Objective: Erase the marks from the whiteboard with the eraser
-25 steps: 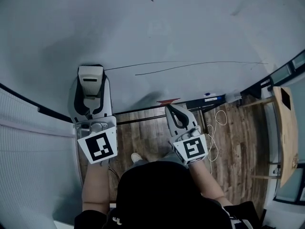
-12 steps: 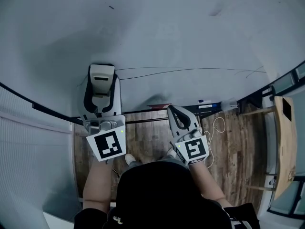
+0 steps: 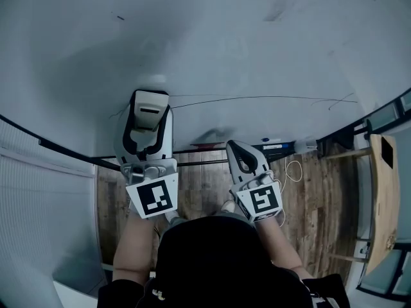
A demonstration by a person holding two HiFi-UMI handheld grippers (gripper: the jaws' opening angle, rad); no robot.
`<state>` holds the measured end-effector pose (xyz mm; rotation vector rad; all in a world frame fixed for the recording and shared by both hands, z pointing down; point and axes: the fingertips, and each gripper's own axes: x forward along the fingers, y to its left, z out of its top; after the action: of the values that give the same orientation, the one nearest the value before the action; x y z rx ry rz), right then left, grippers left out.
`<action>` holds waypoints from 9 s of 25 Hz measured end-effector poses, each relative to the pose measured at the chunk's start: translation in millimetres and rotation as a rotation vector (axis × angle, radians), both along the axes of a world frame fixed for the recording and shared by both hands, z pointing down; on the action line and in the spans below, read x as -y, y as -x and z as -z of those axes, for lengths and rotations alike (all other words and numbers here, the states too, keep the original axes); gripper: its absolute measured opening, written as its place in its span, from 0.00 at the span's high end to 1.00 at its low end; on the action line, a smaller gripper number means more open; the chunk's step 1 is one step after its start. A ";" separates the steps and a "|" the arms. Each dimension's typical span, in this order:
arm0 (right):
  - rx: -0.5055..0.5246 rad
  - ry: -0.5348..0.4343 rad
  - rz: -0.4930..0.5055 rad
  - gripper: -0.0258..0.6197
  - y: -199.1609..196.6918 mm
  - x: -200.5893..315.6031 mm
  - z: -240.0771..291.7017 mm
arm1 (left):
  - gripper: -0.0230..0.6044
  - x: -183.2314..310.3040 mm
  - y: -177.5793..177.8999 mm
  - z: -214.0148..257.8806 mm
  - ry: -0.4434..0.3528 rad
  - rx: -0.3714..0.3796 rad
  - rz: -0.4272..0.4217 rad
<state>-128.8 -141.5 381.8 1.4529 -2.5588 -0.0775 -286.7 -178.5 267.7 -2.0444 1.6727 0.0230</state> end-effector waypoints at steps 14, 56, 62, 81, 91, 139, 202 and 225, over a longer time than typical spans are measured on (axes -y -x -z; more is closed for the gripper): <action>-0.017 -0.013 0.104 0.92 2.3 5.3 -0.1 | 0.55 0.1 60.0 -35.4 -0.003 -0.303 0.099; -0.023 0.050 0.083 0.92 -80.3 -9.7 -1.9 | 0.55 2.0 -18.1 12.2 -0.050 -0.440 0.065; -0.009 0.000 0.160 0.92 -13.1 -11.0 -3.2 | 0.55 3.8 62.2 -0.7 -0.026 -0.485 0.092; -0.002 -0.020 0.169 0.92 -8.1 -10.2 -1.0 | 0.55 1.0 75.5 -8.9 -0.036 -0.532 0.108; 0.001 -0.019 0.174 0.92 -71.8 -5.2 4.0 | 0.56 2.0 5.6 -3.7 -0.034 -0.523 0.126; 0.024 -0.021 0.004 0.92 -416.6 -11.0 16.2 | 0.56 2.2 -476.8 14.3 0.024 -0.249 -0.125; 0.036 0.004 0.022 0.92 -418.5 6.7 2.4 | 0.56 4.4 -466.2 51.7 -0.075 0.011 0.008; 0.035 0.033 -0.095 0.92 -467.1 0.2 -5.4 | 0.55 -1.0 -576.5 19.3 -0.152 0.177 -0.180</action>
<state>338.4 -141.7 387.2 1.5749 -2.5008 0.0036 289.9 -177.6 248.4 -2.0123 1.3368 0.0272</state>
